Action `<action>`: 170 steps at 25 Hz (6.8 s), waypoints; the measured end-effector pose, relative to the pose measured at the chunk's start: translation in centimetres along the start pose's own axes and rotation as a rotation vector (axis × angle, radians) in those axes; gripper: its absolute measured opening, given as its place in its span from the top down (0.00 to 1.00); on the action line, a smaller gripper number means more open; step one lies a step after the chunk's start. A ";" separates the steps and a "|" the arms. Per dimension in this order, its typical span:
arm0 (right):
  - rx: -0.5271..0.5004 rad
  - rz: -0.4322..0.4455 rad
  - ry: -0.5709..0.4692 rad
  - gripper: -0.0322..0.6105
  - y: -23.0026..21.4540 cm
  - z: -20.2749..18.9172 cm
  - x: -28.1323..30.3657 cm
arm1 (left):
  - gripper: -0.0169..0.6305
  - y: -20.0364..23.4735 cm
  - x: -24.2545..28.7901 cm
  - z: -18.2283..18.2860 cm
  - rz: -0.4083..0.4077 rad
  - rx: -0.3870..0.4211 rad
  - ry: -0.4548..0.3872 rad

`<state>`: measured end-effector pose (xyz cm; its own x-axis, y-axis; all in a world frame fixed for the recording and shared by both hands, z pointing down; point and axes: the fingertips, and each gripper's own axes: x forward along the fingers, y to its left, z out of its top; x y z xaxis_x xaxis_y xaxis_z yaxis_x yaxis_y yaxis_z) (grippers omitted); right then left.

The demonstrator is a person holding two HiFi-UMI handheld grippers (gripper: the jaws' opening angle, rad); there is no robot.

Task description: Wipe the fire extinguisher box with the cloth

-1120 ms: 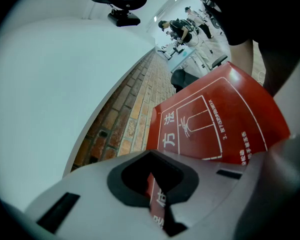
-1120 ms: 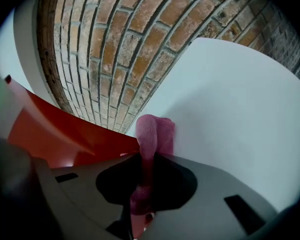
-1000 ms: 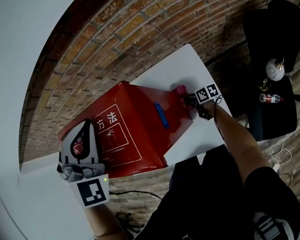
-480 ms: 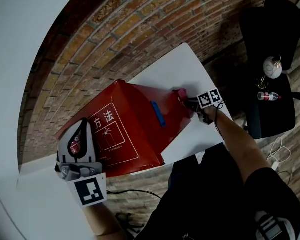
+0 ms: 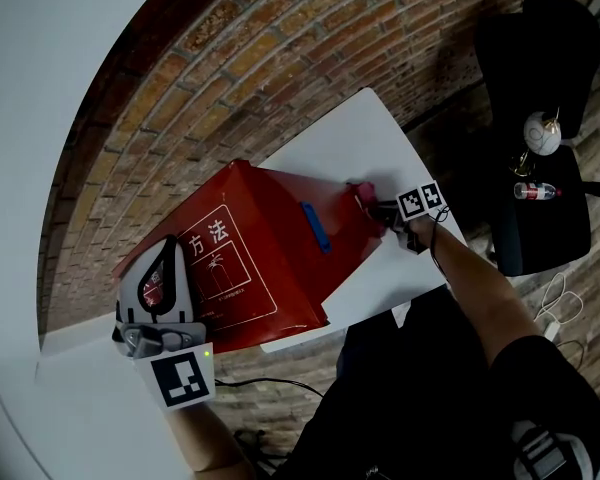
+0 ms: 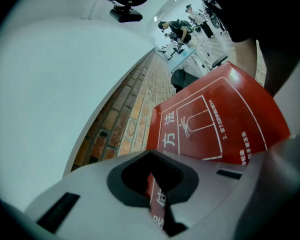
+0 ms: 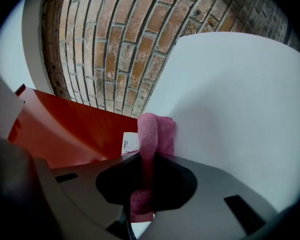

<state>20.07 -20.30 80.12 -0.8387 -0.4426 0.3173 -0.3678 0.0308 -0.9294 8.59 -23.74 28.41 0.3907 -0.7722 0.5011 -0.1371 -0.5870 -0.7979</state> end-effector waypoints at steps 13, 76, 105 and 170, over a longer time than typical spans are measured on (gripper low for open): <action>0.016 0.046 -0.056 0.84 2.5 0.8 -0.9 | 0.95 0.1 0.0 0.1 0.002 0.003 -0.004; -0.059 0.077 -0.140 0.85 5.3 2.0 -2.4 | 0.95 0.2 0.1 0.1 0.005 -0.002 -0.001; -0.106 0.180 -0.185 0.85 14.9 3.7 -5.3 | 0.95 0.2 0.1 0.1 0.006 0.002 -0.004; -0.213 0.445 -0.281 0.85 37.2 7.8 -14.0 | 0.95 0.3 -0.1 0.4 0.012 -0.002 -0.013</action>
<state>21.30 -19.92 39.61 -0.8030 -0.5662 -0.1859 -0.1008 0.4365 -0.8940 8.88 -23.76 27.97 0.4007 -0.7762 0.4867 -0.1439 -0.5780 -0.8033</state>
